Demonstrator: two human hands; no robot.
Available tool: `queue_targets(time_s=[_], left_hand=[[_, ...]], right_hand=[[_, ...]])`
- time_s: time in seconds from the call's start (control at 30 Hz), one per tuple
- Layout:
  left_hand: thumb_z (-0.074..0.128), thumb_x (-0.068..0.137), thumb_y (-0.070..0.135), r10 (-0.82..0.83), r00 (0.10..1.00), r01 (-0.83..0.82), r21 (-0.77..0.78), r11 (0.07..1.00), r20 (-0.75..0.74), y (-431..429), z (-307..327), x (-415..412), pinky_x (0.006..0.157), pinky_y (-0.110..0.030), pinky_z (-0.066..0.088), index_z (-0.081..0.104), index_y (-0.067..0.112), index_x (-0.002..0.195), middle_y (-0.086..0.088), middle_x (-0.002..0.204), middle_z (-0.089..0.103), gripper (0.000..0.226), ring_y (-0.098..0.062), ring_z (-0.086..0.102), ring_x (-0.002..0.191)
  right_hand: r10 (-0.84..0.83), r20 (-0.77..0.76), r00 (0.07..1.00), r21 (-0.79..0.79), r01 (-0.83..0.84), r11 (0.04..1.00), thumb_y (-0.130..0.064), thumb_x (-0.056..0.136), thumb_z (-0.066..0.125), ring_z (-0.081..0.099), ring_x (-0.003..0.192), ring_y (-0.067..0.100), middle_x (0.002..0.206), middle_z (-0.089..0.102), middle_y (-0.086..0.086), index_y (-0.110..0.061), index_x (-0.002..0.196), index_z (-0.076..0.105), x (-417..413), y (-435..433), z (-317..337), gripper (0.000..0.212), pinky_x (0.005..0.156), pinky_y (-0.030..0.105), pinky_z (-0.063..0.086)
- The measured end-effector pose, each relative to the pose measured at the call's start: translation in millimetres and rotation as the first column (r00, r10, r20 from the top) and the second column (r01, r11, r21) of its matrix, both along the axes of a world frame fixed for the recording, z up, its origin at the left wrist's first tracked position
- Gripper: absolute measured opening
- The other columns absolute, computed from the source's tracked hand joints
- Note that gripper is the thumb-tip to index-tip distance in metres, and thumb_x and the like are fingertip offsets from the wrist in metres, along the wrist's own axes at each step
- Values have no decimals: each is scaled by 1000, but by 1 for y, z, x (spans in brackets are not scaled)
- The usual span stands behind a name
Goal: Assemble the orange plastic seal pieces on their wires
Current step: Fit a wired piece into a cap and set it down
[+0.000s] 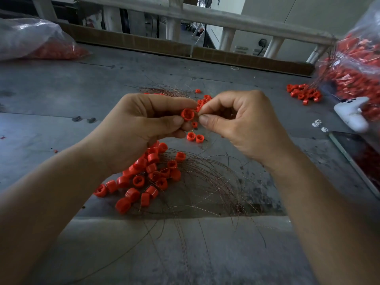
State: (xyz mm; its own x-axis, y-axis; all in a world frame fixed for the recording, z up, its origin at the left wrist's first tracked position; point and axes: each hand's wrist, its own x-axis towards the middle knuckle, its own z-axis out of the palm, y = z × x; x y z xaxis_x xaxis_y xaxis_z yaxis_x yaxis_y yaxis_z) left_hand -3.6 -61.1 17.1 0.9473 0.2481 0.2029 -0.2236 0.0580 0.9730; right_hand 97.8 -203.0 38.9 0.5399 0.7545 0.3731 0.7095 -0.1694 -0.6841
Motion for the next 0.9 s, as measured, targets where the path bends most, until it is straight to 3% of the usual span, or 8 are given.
queue_targets(time_s=[0.27, 0.47, 0.7, 0.9], left_hand=[[59, 62, 6, 28, 1000, -28, 50, 998, 5, 2, -2, 0, 64, -16, 52, 70, 15, 87, -1, 75, 72, 29, -11, 68, 70], [60, 65, 7, 4, 999, -5, 34, 999, 36, 5, -3, 1, 65, -17, 53, 76, 20, 81, 0, 77, 72, 26, -10, 68, 73], [58, 70, 2, -89, 993, 96, -98, 991, 78, 4, -4, 1, 64, -17, 53, 75, 12, 81, -5, 77, 71, 22, -11, 68, 71], [63, 64, 10, -139, 988, 148, -178, 973, 64, 4, -6, 2, 65, -17, 54, 75, 12, 81, -7, 79, 72, 20, -12, 69, 73]], right_hand=[[3, -43, 999, -9, -4, 1000, -8, 79, 69, 55, 52, -4, 64, 62, -9, -16, 77, 69, 2, 0, 1, 9, 50, 7, 40], [26, -156, 987, 29, -22, 999, 2, 78, 65, 57, 56, 0, 65, 62, -9, -20, 78, 66, 2, -1, 3, 23, 53, 13, 45], [95, -385, 918, 69, -74, 995, 11, 72, 65, 58, 49, 8, 57, 62, -2, -13, 77, 50, 0, -2, 4, 29, 45, 18, 44], [112, -406, 907, 50, -101, 994, 6, 73, 68, 62, 55, 13, 58, 64, -2, -13, 77, 51, 2, 2, -1, 26, 48, 19, 48]])
